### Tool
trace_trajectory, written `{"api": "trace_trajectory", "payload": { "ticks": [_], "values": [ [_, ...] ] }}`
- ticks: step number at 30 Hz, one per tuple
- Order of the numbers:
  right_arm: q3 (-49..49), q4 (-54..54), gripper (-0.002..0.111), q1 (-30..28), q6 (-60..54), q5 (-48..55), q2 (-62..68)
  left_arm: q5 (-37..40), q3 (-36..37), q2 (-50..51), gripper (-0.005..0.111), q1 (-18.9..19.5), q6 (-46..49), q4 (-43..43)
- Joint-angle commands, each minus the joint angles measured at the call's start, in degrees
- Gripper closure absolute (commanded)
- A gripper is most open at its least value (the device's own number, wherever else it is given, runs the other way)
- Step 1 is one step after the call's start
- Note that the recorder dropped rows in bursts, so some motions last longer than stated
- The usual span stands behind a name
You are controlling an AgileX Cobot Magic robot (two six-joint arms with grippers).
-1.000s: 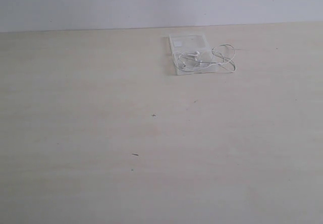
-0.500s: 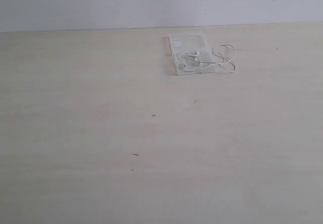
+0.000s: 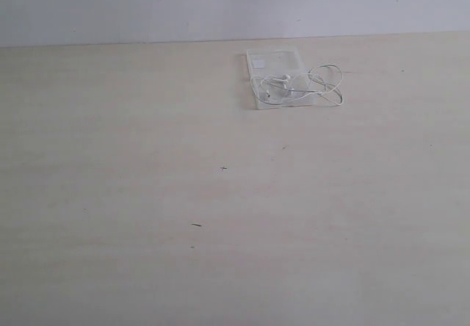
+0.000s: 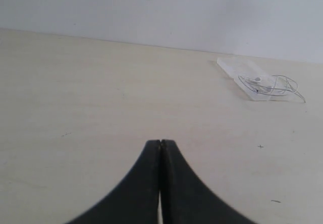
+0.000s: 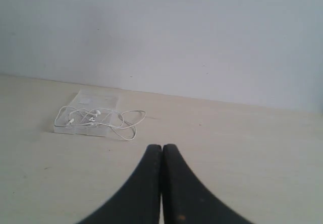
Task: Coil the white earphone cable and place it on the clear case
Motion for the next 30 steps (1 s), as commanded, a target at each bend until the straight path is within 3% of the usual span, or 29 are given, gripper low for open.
{"api": "trace_trajectory", "payload": {
  "ticks": [1, 9, 30],
  "values": [
    [2.18, -0.29, 0.108, -0.03, -0.64, -0.82, -2.9, -0.25, 0.19, -0.28, 0.106, 0.04, -0.22, 0.37],
    [2.47, -0.29, 0.108, -0.03, -0.09, 4.08, -2.9, -0.25, 0.19, -0.28, 0.106, 0.04, -0.22, 0.37],
    [2.47, -0.15, 0.108, -0.03, -0.09, 4.2, -2.9, -0.25, 0.19, -0.28, 0.106, 0.04, -0.22, 0.37]
  ]
}}
